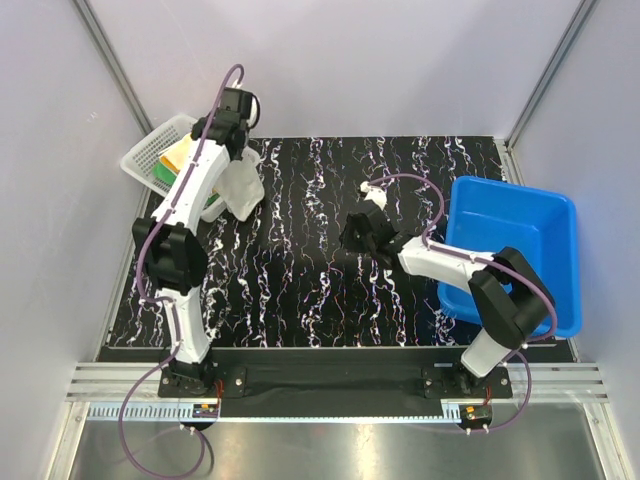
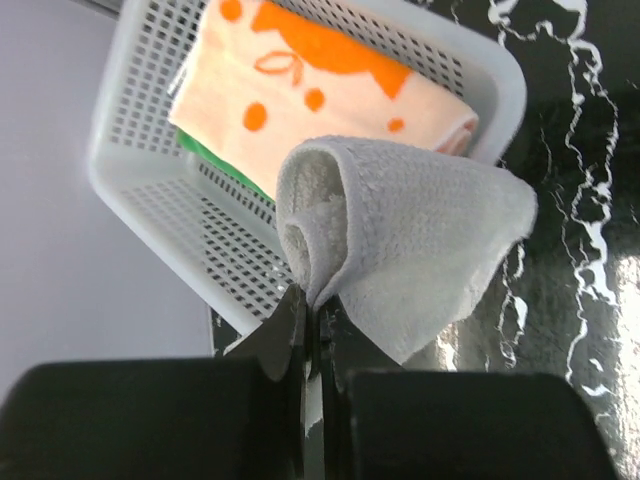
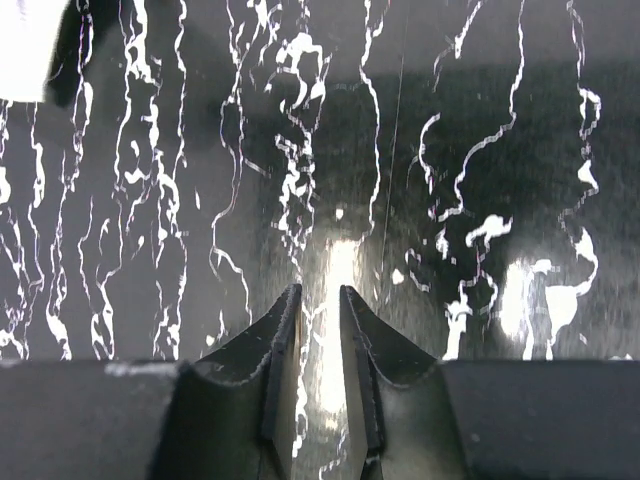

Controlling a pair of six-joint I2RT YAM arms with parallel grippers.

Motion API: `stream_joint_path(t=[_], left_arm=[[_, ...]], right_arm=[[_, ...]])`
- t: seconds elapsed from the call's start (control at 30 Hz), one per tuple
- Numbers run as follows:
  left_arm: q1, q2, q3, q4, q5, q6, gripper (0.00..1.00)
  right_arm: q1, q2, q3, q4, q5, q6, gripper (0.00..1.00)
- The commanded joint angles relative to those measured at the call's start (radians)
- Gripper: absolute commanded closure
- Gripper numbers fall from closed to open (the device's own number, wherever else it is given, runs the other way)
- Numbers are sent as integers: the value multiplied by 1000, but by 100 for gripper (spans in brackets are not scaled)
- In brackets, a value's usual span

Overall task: Fold and stack the towels
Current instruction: Neatly place the folded towel into the bin

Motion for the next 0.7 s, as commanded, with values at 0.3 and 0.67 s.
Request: stream_joint_path(t=[0.3, 0.67], left_arm=[[230, 116, 252, 193, 105, 93, 100], [370, 405, 366, 461, 247, 92, 31]], right_arm=[[-47, 71, 76, 122, -30, -54, 71], [-93, 183, 113, 154, -75, -94, 67]])
